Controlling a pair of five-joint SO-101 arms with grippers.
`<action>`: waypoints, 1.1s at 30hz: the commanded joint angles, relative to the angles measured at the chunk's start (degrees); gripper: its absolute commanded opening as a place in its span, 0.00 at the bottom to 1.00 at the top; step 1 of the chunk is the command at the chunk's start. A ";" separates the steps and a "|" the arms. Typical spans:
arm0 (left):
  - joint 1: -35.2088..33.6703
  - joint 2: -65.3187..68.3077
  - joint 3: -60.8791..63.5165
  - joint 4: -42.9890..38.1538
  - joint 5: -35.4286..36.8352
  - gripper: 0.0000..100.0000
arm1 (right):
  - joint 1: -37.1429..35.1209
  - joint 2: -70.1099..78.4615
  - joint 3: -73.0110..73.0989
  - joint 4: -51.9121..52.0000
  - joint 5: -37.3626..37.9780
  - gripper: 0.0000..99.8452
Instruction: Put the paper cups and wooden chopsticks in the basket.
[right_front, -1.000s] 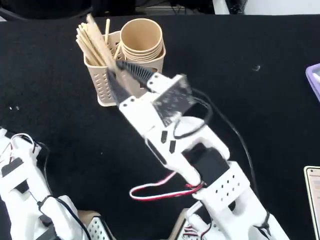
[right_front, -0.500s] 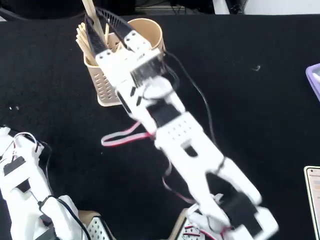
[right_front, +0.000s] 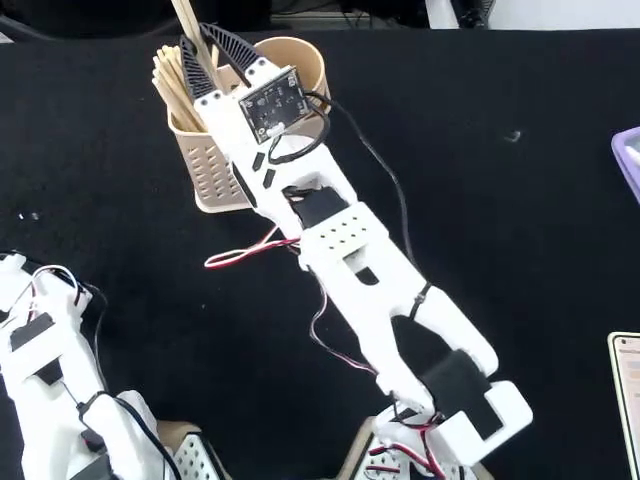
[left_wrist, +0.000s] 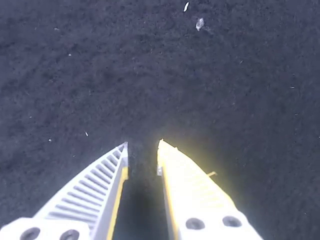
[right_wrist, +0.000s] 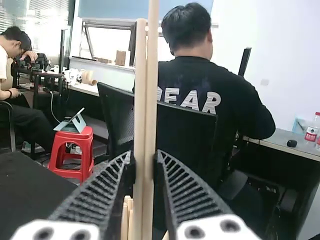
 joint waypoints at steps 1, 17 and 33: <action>0.75 -1.23 -0.57 0.35 -0.44 0.11 | 0.53 -0.04 -0.84 3.25 -0.44 0.02; 0.84 -1.32 -0.75 1.49 -0.44 0.11 | 0.53 -15.52 -17.45 42.81 -0.44 0.06; 12.18 -8.88 -2.24 14.42 -10.55 0.03 | 17.93 -63.34 25.98 74.55 -0.35 0.01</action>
